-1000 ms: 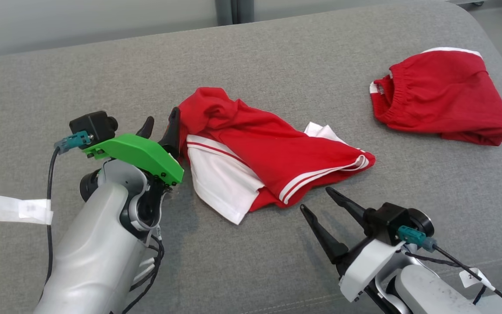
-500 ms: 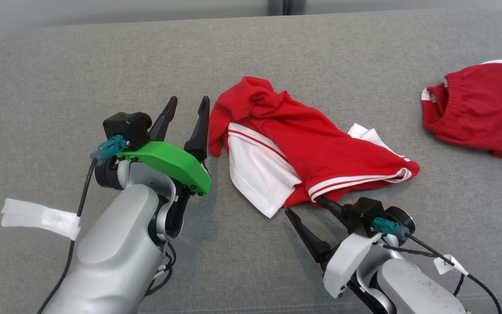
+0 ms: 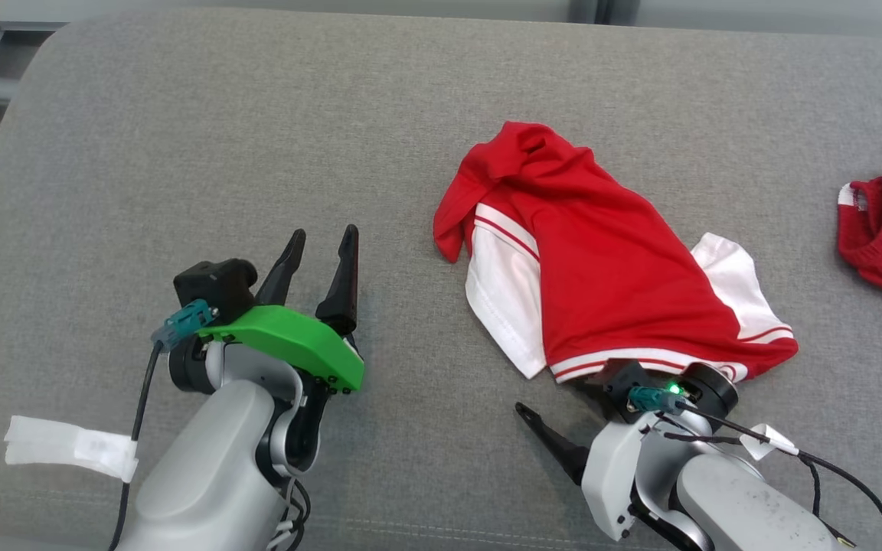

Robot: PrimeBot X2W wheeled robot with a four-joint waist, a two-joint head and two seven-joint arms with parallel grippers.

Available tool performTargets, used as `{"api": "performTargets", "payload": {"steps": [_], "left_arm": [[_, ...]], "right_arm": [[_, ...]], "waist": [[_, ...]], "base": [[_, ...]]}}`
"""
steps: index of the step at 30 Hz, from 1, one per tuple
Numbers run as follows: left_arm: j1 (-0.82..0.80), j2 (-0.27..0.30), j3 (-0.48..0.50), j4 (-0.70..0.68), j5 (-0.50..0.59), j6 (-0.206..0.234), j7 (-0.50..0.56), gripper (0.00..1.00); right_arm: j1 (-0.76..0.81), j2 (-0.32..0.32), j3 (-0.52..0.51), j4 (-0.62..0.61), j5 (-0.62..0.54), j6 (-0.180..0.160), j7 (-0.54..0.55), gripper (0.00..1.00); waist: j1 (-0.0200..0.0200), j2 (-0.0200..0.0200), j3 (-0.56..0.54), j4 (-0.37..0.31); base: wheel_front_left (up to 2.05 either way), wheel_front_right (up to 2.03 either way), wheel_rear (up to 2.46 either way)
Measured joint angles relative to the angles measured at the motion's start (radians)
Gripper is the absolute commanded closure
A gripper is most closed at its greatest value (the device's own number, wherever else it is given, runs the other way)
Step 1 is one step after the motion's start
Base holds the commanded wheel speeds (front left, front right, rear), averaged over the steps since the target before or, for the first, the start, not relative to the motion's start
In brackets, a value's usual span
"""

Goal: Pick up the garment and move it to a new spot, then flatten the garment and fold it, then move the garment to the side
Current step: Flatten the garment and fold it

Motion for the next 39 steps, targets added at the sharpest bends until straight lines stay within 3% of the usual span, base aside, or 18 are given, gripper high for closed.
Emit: {"api": "performTargets", "payload": {"steps": [9, 23, 26, 32, 39], "left_arm": [[0.060, 0.013, 0.051, -0.026, -0.004, 0.000, -0.003, 0.00], [0.122, 0.037, 0.103, -0.076, 0.002, 0.000, -0.009, 0.00], [0.131, 0.037, 0.107, -0.091, 0.007, 0.000, -0.009, 0.00], [0.132, 0.039, 0.115, -0.106, 0.019, 0.000, -0.009, 0.00], [0.140, 0.039, 0.114, -0.137, 0.044, 0.000, -0.009, 0.00]], "right_arm": [[0.002, -0.046, 0.063, -0.105, -0.001, 0.026, 0.104, 0.00], [0.061, -0.149, 0.016, -0.255, 0.027, 0.023, 0.197, 0.00], [0.078, -0.168, 0.007, -0.291, 0.027, 0.008, 0.210, 0.00], [0.088, -0.241, -0.026, -0.374, 0.029, -0.003, 0.250, 0.00], [0.093, -0.391, -0.128, -0.452, 0.024, -0.021, 0.277, 0.00]], "waist": [[0.0000, 0.0000, -0.023, 0.017], [0.0000, 0.0000, -0.042, -0.059], [0.0000, 0.0000, -0.043, -0.080], [0.0000, 0.0000, -0.044, -0.114], [0.0000, 0.0000, -0.030, -0.126]], "base": [[0.00, 0.00, 0.00], [0.00, 0.00, 0.00], [0.00, 0.00, 0.00], [0.00, 0.00, 0.00], [0.00, 0.00, 0.00]]}}
